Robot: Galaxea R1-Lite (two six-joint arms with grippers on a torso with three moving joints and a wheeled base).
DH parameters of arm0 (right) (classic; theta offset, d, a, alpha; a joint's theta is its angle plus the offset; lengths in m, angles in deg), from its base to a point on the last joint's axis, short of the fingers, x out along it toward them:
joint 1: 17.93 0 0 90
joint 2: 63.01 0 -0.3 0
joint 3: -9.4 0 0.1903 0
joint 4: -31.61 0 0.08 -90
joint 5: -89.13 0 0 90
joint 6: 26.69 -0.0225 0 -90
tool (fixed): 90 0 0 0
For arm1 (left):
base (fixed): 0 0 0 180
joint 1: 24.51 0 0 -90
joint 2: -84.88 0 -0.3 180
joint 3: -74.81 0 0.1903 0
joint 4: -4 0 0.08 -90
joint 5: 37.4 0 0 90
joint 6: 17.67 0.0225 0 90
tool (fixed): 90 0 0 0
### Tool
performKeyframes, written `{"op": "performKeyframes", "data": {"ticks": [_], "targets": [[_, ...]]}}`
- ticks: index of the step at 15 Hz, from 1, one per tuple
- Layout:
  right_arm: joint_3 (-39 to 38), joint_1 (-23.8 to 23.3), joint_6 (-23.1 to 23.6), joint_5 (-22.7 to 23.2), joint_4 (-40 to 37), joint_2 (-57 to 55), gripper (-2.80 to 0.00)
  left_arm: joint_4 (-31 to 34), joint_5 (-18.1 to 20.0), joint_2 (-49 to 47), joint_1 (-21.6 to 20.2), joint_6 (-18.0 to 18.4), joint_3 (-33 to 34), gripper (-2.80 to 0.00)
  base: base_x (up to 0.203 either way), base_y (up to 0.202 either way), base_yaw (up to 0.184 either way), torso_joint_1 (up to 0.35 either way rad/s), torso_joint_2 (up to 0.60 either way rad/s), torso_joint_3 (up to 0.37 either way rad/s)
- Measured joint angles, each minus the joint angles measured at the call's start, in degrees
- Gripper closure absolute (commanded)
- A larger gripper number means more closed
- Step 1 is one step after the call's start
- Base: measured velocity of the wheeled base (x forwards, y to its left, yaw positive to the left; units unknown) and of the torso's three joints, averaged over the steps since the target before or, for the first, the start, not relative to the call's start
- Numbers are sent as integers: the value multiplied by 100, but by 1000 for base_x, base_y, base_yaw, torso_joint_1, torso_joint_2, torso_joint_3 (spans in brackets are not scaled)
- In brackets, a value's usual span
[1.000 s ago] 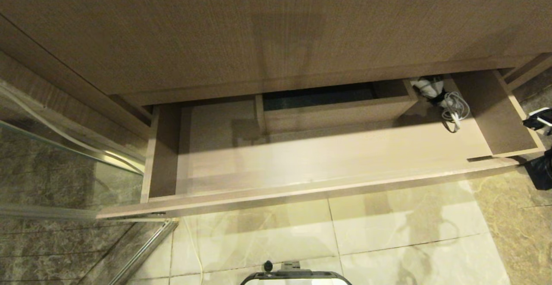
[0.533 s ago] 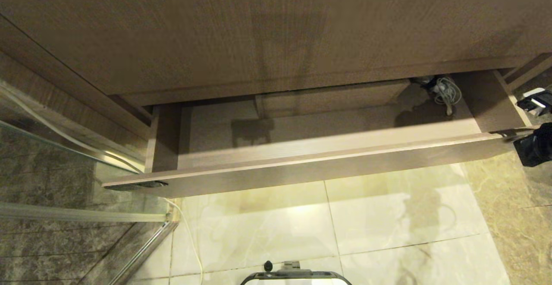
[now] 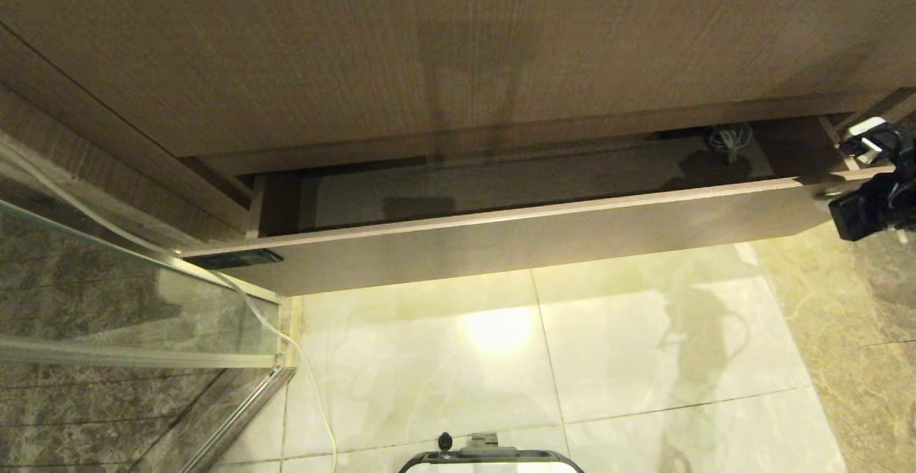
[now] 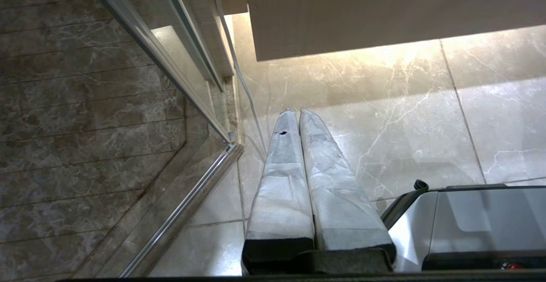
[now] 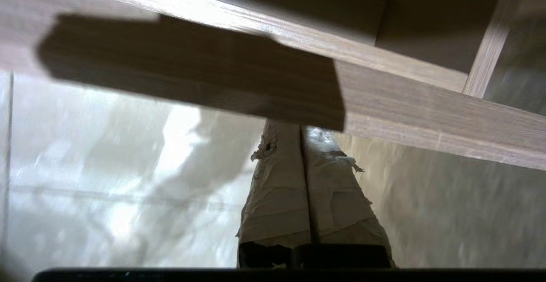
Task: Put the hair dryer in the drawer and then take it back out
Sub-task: Close the drawer
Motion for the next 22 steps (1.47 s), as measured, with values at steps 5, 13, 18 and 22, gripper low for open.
{"op": "performKeyframes", "data": {"ticks": [5,13,18,22], "targets": [[425,65,71,97,547,-433,0,0,0,0,-1,-2,0,0,0,0,0,0,0,0],[1002,144,74,94,1093,-965,0,-2,0,0,2,0,0,0,0,0,0,0,0,0],[1366,169,66,127,1344,-1293,0,0,-2,0,0,0,0,0,0,0,0,0,0,0],[1630,190,57,132,1388,-1493,0,0,-1,0,2,0,0,0,0,0,0,0,0,0]]}}
